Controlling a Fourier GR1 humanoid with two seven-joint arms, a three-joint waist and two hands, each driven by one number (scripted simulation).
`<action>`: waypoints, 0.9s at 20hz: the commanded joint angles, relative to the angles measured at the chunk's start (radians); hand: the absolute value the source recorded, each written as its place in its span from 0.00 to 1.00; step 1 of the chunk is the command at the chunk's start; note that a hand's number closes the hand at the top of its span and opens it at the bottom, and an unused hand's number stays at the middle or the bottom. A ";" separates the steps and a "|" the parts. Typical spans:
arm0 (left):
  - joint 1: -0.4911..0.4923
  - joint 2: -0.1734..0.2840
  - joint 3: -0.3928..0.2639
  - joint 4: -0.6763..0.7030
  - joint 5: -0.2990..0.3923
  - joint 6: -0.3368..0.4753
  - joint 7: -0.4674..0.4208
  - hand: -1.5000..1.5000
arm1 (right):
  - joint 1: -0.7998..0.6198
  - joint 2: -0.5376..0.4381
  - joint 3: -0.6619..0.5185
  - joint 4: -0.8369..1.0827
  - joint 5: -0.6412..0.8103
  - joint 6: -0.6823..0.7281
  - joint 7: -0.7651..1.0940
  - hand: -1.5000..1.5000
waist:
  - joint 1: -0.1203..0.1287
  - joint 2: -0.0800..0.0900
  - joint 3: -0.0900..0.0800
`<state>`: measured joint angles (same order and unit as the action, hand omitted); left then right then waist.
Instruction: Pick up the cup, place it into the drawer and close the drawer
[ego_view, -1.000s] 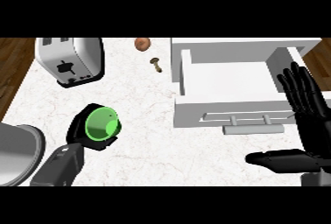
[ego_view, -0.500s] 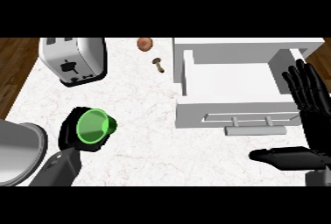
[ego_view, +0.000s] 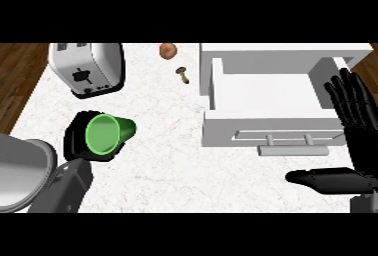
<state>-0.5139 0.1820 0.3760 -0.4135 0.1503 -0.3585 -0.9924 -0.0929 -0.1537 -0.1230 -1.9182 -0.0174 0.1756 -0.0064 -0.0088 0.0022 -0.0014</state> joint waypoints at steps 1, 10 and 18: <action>-0.029 -0.010 -0.042 -0.106 -0.001 -0.083 -0.014 1.00 | 0.048 -0.015 -0.040 0.010 -0.030 0.024 -0.043 0.00 | 0.010 -0.007 0.003; -0.141 -0.110 -0.148 -0.449 0.001 0.110 0.277 1.00 | 0.022 0.007 -0.020 0.027 0.020 -0.012 -0.036 0.00 | 0.022 -0.010 0.003; -0.197 -0.180 -0.277 -0.671 -0.025 0.274 0.526 1.00 | 0.072 -0.003 -0.038 -0.060 -0.027 0.016 0.004 0.00 | 0.006 -0.006 0.002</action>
<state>-0.6909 0.0263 0.1617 -0.9917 0.1381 -0.1517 -0.5630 -0.0568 -0.1693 -0.1665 -1.9325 -0.0416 0.1926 -0.0107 0.0031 -0.0052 0.0007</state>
